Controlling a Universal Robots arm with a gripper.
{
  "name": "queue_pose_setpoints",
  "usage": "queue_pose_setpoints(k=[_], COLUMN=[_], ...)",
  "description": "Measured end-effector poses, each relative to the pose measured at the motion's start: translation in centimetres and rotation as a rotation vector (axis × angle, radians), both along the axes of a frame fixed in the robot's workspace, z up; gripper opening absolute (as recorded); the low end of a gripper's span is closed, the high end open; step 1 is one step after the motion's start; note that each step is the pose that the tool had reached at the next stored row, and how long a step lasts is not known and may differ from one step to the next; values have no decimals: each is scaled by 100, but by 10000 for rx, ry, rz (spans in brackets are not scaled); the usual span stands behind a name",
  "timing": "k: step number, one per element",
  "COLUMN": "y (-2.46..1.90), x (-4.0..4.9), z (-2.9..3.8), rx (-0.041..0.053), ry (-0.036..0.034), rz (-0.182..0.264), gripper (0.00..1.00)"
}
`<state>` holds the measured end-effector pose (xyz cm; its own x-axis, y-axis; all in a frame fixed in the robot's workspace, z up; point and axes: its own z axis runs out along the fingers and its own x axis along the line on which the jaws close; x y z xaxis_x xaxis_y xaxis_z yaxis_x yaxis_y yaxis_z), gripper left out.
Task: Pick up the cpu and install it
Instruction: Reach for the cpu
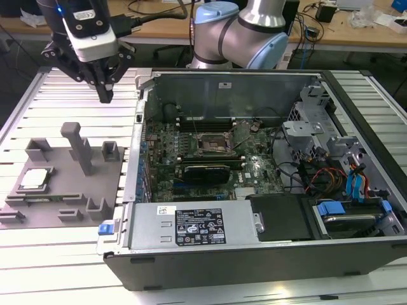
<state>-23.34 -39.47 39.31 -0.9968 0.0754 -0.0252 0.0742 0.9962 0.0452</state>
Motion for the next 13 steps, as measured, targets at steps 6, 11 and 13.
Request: queue_pose_setpoints(k=[6, 11, 13], y=[4, 13, 17], x=[-92, -241, -302], z=[-1, -3, -4], rx=[0, -1, 0], ry=[-1, -3, -4], rz=[1, 1, 2], gripper=[11, 11, 11])
